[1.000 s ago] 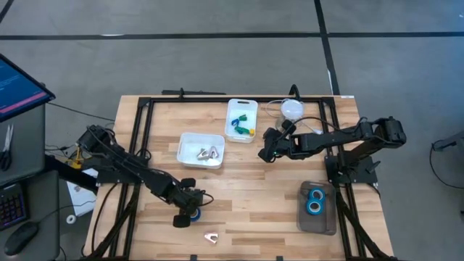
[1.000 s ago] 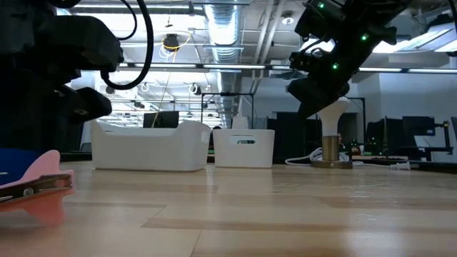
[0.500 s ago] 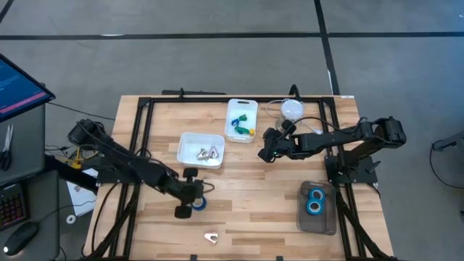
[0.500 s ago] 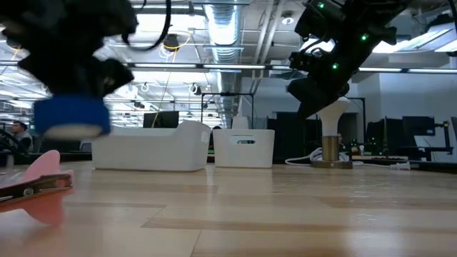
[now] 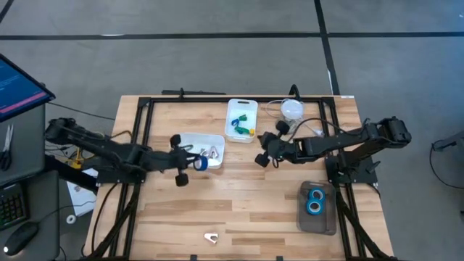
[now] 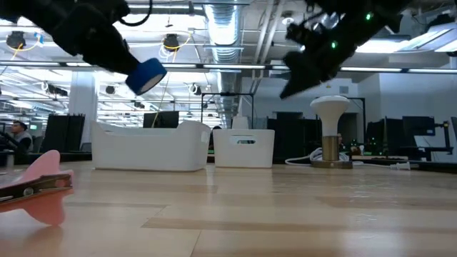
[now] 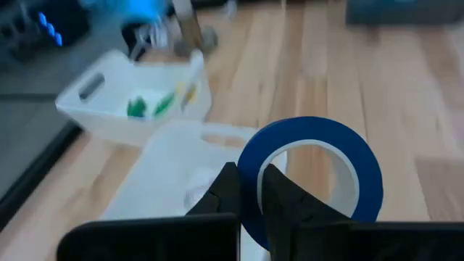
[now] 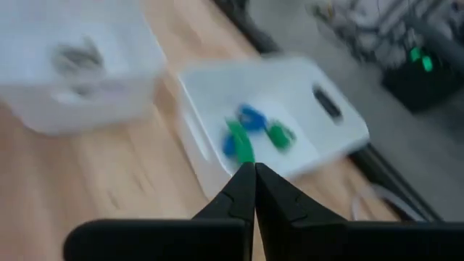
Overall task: Pick and place Stapler, Stapler remover, tape
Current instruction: Put the dark blue tape into the black transparent bin
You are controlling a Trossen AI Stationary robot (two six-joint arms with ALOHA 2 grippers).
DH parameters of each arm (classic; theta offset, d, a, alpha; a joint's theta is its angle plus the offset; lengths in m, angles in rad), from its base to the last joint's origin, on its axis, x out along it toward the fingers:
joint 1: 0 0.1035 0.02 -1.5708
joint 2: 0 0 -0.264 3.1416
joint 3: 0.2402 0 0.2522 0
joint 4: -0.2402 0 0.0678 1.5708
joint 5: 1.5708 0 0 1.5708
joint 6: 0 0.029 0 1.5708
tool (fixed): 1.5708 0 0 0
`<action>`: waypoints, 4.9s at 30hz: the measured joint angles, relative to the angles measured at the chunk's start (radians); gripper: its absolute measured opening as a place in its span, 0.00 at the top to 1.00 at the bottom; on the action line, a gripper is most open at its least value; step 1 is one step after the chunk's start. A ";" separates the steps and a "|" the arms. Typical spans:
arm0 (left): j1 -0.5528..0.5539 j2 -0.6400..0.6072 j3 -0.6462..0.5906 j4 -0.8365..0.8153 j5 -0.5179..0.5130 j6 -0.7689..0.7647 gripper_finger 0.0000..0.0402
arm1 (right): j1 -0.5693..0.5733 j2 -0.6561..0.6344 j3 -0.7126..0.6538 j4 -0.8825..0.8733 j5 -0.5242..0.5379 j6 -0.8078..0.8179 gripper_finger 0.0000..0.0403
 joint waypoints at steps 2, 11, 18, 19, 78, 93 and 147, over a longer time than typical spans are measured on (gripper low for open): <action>0.038 -0.065 -0.086 0.144 0.047 0.055 0.98 | 0.025 -0.007 0.000 0.077 0.000 -0.054 1.00; 0.242 -0.123 -0.255 0.567 0.304 0.156 0.98 | 0.084 0.024 -0.022 0.635 -0.316 -0.307 1.00; 0.350 -0.032 -0.255 0.748 0.446 0.158 0.98 | 0.018 0.100 -0.094 0.931 -0.501 -0.216 1.00; 0.359 -0.018 -0.255 0.770 0.461 0.156 0.98 | 0.006 0.120 -0.094 0.930 -0.502 -0.186 1.00; 0.397 0.143 -0.254 0.997 0.514 0.144 0.98 | -0.089 0.499 0.241 1.009 -0.868 -0.057 0.92; 0.398 0.144 -0.254 0.984 0.501 0.109 0.76 | -0.118 0.492 0.208 0.984 -0.868 -0.047 0.95; 0.397 0.144 -0.254 0.876 0.444 0.163 0.76 | 0.734 0.155 0.207 -0.960 -0.599 1.782 0.88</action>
